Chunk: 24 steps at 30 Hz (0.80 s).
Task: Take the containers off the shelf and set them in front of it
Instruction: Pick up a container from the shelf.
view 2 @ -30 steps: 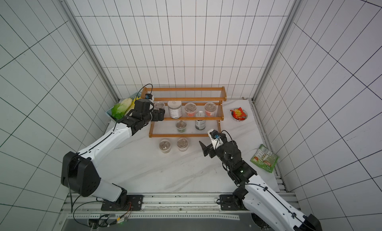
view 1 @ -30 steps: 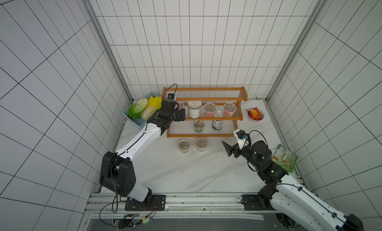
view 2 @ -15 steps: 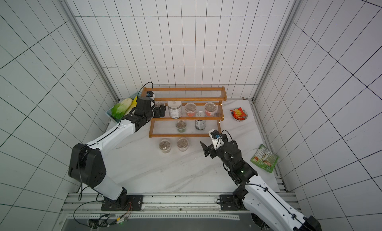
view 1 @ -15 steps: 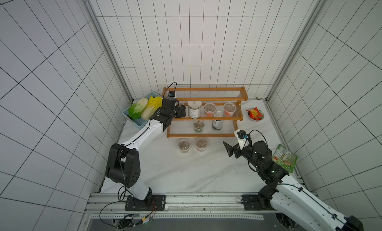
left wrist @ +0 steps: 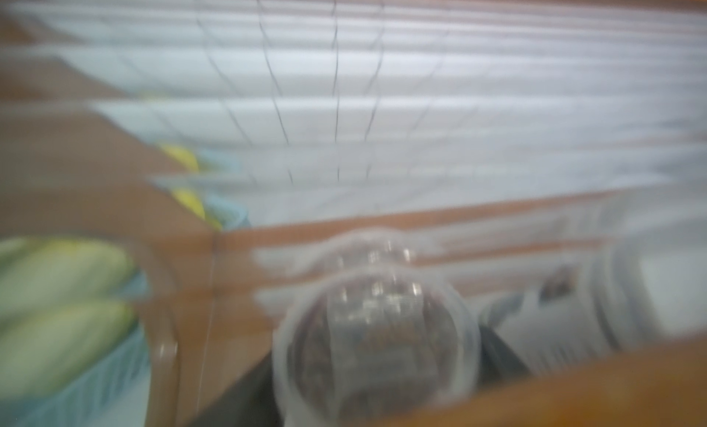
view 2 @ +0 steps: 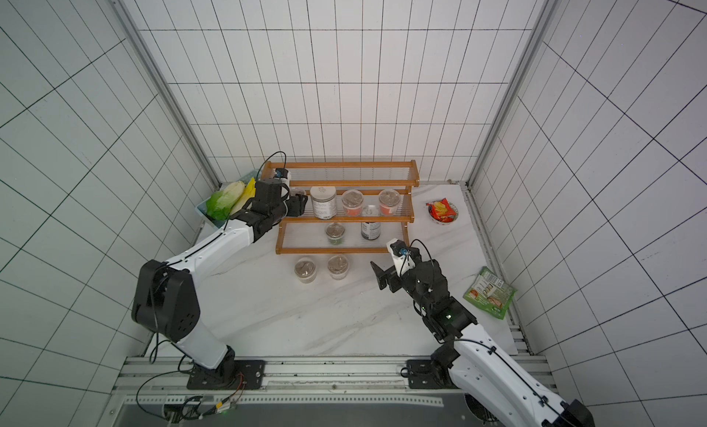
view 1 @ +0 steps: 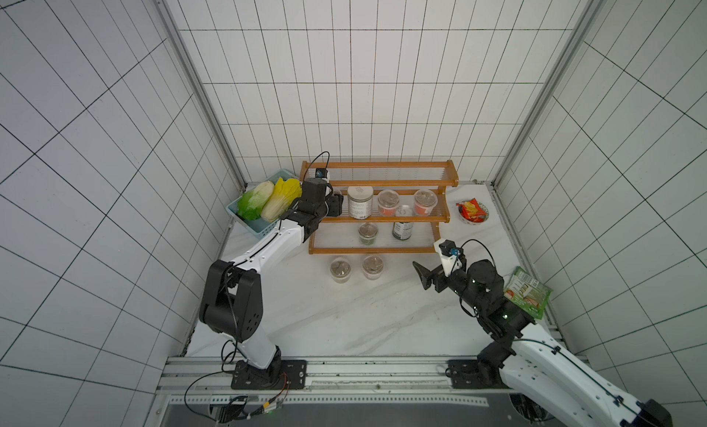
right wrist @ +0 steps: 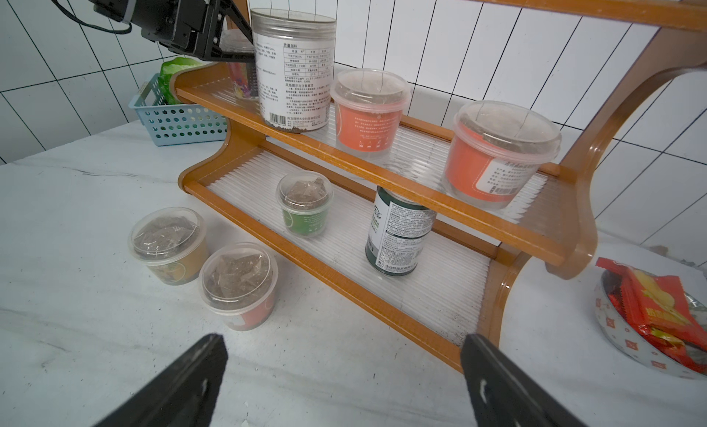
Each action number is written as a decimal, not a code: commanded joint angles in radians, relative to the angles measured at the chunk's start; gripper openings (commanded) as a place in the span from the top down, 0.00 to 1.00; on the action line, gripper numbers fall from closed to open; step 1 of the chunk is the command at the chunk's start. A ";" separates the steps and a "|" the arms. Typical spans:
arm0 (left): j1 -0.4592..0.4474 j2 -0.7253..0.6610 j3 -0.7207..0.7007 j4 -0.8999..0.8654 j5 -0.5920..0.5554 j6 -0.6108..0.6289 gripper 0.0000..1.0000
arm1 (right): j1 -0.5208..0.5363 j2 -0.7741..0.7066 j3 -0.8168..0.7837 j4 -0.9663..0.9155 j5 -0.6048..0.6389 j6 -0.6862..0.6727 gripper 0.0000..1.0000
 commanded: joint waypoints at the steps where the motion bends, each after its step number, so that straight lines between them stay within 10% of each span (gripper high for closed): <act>1: 0.002 0.008 0.022 0.021 0.017 0.012 0.37 | -0.010 -0.001 0.016 0.016 -0.009 0.014 0.01; 24: 0.001 -0.192 -0.084 -0.051 0.028 -0.030 0.41 | -0.015 -0.002 0.013 0.027 -0.018 0.019 0.01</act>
